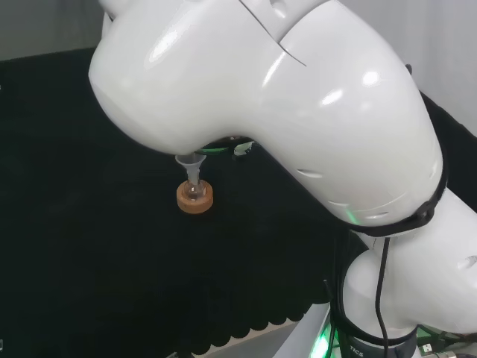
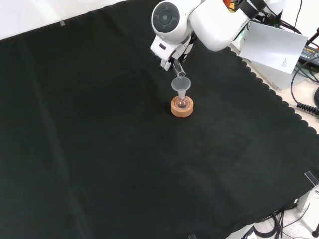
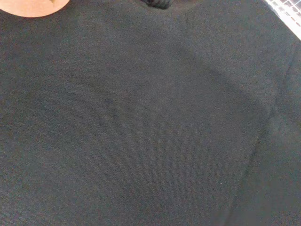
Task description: Pour the water from the graduated cylinder into the round-bottom flask.
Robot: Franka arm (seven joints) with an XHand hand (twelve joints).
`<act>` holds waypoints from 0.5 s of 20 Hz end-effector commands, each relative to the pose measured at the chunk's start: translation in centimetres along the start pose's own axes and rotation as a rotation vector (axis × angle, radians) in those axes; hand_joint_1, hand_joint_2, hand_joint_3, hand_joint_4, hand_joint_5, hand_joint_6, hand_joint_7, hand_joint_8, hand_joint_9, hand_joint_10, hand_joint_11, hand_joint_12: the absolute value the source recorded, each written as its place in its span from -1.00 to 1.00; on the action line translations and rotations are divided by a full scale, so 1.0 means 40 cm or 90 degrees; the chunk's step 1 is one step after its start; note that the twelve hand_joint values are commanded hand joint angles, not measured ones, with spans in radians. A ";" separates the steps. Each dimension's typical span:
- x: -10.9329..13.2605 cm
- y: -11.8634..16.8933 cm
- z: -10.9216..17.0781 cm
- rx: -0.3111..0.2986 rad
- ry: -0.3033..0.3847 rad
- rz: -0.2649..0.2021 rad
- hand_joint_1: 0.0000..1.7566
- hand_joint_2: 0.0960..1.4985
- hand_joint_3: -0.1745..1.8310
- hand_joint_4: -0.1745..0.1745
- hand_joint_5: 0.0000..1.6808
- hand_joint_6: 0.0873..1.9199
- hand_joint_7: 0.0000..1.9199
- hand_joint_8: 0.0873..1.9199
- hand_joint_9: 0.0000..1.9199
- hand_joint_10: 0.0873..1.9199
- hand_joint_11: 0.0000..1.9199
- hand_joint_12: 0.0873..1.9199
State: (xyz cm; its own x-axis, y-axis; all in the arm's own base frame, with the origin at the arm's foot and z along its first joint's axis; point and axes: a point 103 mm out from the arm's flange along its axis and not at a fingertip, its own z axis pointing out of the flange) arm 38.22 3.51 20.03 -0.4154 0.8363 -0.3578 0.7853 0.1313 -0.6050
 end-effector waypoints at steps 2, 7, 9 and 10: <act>0.006 0.000 -0.006 0.003 -0.016 0.003 0.44 0.43 -0.83 -1.00 0.19 -0.03 0.07 -0.05 0.53 -1.00 0.33 -0.32; 0.002 -0.002 -0.009 0.007 -0.026 0.007 0.44 0.43 -0.83 -1.00 0.19 -0.03 0.07 -0.05 0.53 -1.00 0.33 -0.32; -0.013 -0.006 -0.002 0.004 -0.023 0.007 0.44 0.43 -0.83 -1.00 0.19 -0.03 0.07 -0.05 0.53 -1.00 0.33 -0.32; -0.018 -0.007 0.000 0.003 -0.022 0.006 0.44 0.43 -0.83 -1.00 0.19 -0.03 0.07 -0.05 0.53 -1.00 0.33 -0.32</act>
State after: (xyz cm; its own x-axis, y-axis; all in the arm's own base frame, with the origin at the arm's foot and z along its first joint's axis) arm 38.32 3.75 20.30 -0.4244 0.8162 -0.3921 0.7856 0.1167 -0.6076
